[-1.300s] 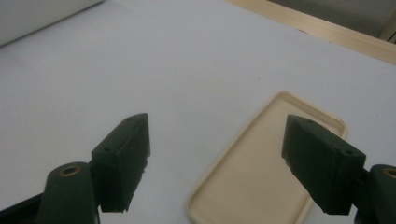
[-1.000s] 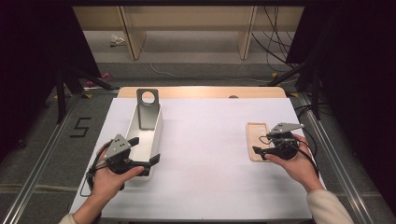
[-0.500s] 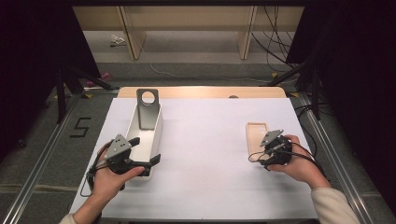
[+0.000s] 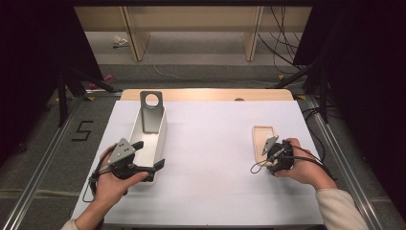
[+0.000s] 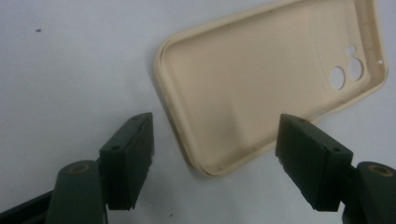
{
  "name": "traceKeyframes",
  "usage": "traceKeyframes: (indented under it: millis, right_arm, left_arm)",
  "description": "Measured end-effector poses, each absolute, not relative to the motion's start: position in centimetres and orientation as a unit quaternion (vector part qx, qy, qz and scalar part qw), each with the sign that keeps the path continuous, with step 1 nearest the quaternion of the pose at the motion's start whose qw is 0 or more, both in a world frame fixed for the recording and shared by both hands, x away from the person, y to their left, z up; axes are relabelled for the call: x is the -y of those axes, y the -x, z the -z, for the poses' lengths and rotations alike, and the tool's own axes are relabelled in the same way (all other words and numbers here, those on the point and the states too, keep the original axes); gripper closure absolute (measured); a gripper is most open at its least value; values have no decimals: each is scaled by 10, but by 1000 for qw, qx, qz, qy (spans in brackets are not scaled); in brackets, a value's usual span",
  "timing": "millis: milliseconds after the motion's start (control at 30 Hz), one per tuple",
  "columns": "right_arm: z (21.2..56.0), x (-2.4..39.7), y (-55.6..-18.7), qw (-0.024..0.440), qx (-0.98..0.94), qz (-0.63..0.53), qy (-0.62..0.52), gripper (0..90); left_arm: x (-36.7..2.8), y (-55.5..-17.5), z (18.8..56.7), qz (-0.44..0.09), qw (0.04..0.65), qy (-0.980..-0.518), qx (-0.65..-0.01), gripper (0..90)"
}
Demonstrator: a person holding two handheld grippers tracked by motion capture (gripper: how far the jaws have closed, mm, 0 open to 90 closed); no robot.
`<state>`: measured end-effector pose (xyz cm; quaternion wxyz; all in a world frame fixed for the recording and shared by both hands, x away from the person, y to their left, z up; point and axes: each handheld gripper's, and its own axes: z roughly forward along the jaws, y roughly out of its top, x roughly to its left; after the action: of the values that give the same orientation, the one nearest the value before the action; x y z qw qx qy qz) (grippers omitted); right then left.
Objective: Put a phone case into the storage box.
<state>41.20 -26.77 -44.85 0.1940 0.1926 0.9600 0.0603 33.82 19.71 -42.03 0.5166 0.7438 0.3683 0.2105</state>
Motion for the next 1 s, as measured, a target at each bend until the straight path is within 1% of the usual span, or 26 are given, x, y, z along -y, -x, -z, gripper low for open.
traceKeyframes:
  millis: [767, 867, 1000]
  right_arm:
    - [453, 257, -424, 177, -971, -16, -158, 348]
    - [452, 256, -425, 174, -973, -12, -150, 373]
    - [452, 253, -425, 168, -976, -8, -139, 428]
  left_arm:
    - [-196, -339, 422, -214, 513, -747, -364, 5]
    - [-196, -340, 422, -214, 513, -747, -364, 5]
    - [-197, -340, 423, -215, 513, -748, -362, 5]
